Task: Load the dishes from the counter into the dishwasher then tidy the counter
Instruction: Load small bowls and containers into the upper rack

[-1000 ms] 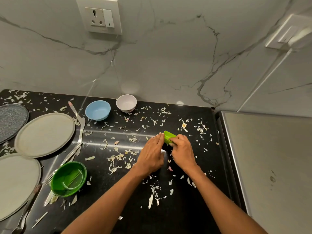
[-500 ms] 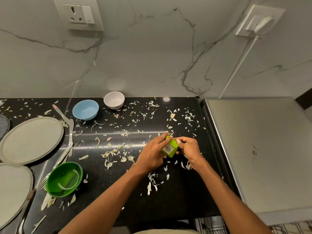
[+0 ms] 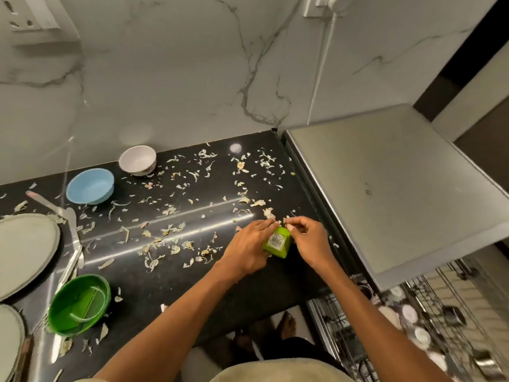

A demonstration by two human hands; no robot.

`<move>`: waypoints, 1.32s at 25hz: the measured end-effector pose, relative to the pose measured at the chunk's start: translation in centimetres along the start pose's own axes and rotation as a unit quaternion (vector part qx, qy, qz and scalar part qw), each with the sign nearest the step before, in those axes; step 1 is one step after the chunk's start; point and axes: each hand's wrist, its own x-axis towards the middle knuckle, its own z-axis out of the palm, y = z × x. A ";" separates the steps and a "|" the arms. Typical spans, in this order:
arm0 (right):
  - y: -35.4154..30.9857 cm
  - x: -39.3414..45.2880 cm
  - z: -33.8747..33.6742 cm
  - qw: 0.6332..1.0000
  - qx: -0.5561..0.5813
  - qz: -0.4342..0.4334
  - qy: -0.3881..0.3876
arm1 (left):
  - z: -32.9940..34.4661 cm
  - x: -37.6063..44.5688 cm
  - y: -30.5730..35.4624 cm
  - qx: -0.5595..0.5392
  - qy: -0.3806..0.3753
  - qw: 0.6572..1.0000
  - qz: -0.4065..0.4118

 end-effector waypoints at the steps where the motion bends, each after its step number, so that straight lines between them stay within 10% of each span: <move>1: 0.8 -0.9 -0.7 0.999 -0.033 -0.029 0.019 | 0.4 0.2 0.8 0.003 -0.007 1.000 0.014; 9: 8.5 -8.5 -8.6 0.975 -0.177 -0.128 0.034 | 5.5 2.9 9.6 -0.007 -0.069 0.992 0.107; 33: 28.5 -22.8 -32.1 0.971 -0.165 0.111 0.131 | 29.3 5.7 36.9 0.014 -0.303 0.930 0.209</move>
